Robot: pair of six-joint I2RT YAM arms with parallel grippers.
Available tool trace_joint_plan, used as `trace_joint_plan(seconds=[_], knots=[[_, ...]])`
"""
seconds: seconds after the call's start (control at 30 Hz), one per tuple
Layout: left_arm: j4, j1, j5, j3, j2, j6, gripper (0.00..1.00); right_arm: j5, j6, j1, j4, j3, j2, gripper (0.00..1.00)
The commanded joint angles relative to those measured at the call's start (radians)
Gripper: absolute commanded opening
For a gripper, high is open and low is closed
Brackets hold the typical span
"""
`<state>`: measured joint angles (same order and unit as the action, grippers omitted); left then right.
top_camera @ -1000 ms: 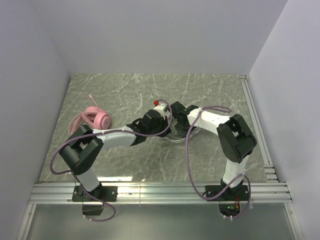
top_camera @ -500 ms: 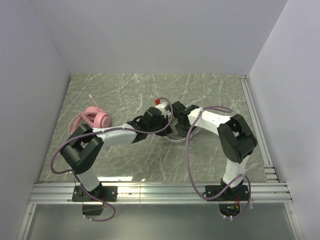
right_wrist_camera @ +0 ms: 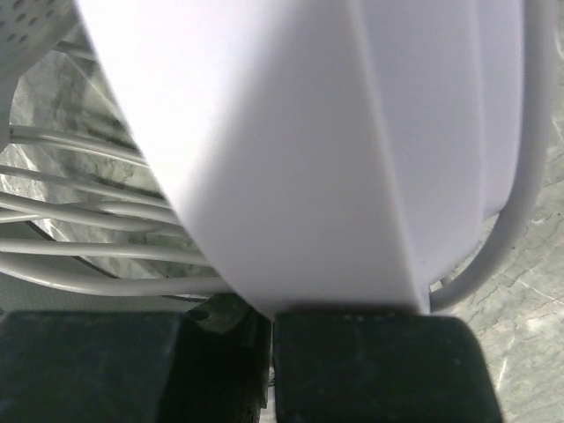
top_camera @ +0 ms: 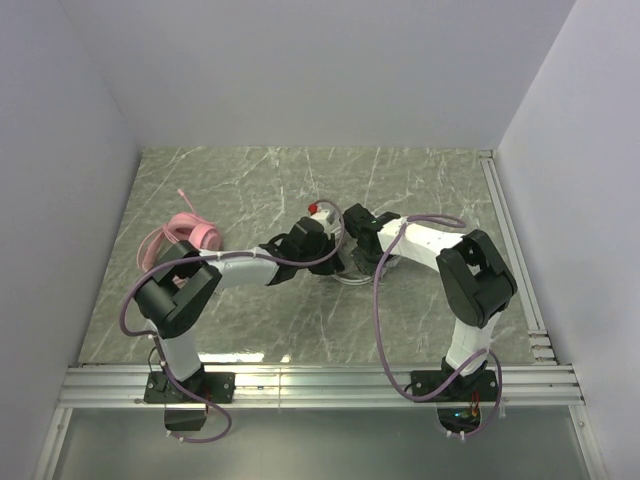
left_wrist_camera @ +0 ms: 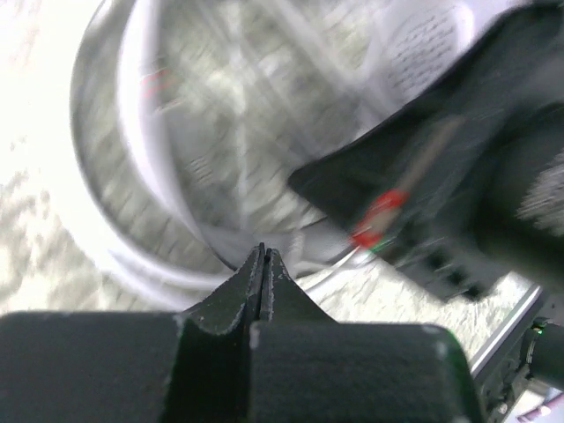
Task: Wrap the headphones
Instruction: Wrap the headphone cable with the right arm
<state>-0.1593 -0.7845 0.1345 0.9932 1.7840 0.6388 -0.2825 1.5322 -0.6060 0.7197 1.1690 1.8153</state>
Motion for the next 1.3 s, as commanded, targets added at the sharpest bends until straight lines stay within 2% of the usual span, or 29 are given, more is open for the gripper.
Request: trace_joint_plan(seconds=[0.0, 0.1, 0.4, 0.63, 0.8, 1.07, 1.17, 1.27], knots=[[-0.1, 0.016, -0.006, -0.07, -0.067, 0.094, 0.0, 0.005, 0.023, 0.011, -0.034, -0.026, -0.008, 0.0], [-0.128, 0.017, -0.041, -0.1, -0.086, 0.122, 0.0, 0.003, 0.02, 0.009, -0.025, -0.012, 0.001, 0.0], [-0.103, 0.018, -0.07, -0.06, -0.055, 0.137, 0.0, 0.012, 0.026, 0.011, -0.035, -0.019, -0.004, 0.0], [-0.227, 0.019, -0.128, -0.226, -0.193, 0.176, 0.0, 0.032, 0.106, 0.014, -0.074, -0.069, -0.053, 0.0], [-0.204, 0.022, -0.167, -0.199, -0.161, 0.144, 0.13, 0.045, 0.169, 0.012, -0.071, -0.074, -0.065, 0.0], [-0.305, 0.033, -0.199, -0.28, -0.21, 0.145, 0.18, 0.042, 0.233, 0.012, -0.045, -0.068, -0.06, 0.0], [-0.351, 0.037, -0.142, -0.311, -0.238, 0.111, 0.26, 0.032, 0.259, 0.012, -0.017, -0.055, -0.05, 0.0], [-0.365, 0.037, -0.102, -0.315, -0.256, 0.104, 0.28, 0.037, 0.279, 0.012, -0.009, -0.049, -0.036, 0.0]])
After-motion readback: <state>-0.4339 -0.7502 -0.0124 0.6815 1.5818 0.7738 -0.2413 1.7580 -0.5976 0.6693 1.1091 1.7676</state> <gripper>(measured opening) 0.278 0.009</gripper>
